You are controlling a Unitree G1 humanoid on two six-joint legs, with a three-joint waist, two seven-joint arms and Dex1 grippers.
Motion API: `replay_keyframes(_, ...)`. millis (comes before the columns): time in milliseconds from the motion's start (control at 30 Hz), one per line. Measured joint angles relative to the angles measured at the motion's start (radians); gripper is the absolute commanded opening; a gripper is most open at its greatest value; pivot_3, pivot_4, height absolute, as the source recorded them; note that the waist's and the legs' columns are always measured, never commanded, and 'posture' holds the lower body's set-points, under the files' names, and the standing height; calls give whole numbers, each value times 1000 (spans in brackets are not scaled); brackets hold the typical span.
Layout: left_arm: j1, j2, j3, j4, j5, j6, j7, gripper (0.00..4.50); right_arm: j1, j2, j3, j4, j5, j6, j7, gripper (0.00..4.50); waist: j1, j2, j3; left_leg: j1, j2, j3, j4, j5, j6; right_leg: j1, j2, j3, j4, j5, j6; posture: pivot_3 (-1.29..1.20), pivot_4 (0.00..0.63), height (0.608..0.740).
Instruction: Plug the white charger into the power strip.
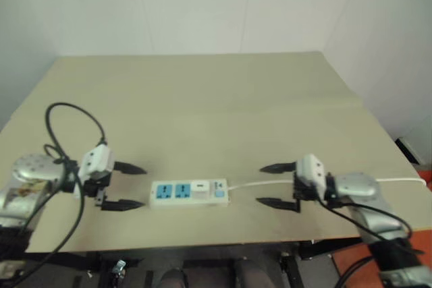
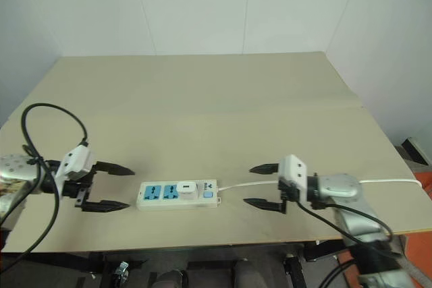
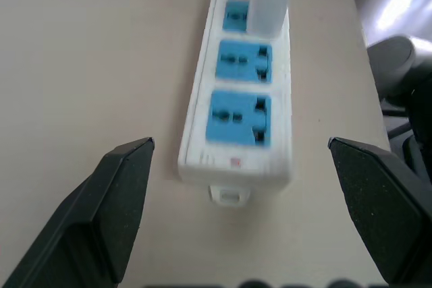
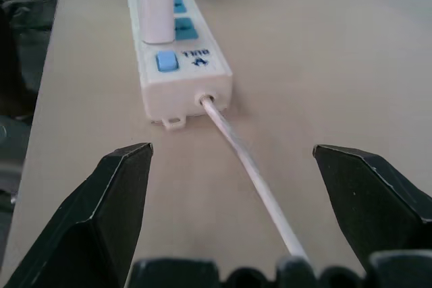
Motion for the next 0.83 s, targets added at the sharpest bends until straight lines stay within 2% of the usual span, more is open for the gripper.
replay_keyframes(167, 169, 97, 192, -42, -24, 18, -10, 4500, 134, -104, -156, -71, 65, 46, -8, 4442, 0, 1, 4, 0, 0, 2, 0, 0, 0, 0, -1, 0, 0, 0, 0, 0, 150, 740)
replay_keyframes(333, 313, 109, 319, -114, -37, 47, -13, 4500, 194, -150, -238, -115, 96, 71, -7, 4442, 0, 1, 5, 1, 0, 3, 0, 0, 0, 0, -1, 1, 0, 0, 0, 0, 150, 740)
replay_keyframes(533, 368, 103, 355, -192, -62, 101, 6, 4500, 211, -153, -249, -121, 115, 79, -12, 4442, 1, 0, 5, 1, 0, 3, 0, 0, 0, 0, -1, 1, 0, 0, 0, 0, 150, 740)
replay_keyframes(833, 369, 102, 361, -225, -93, 135, 9, 4500, 253, -162, -269, -151, 120, 96, -19, 4442, 0, 0, 5, 1, 0, 3, 2, 0, 0, 0, -1, 1, 0, 1, 1, 0, 150, 740)
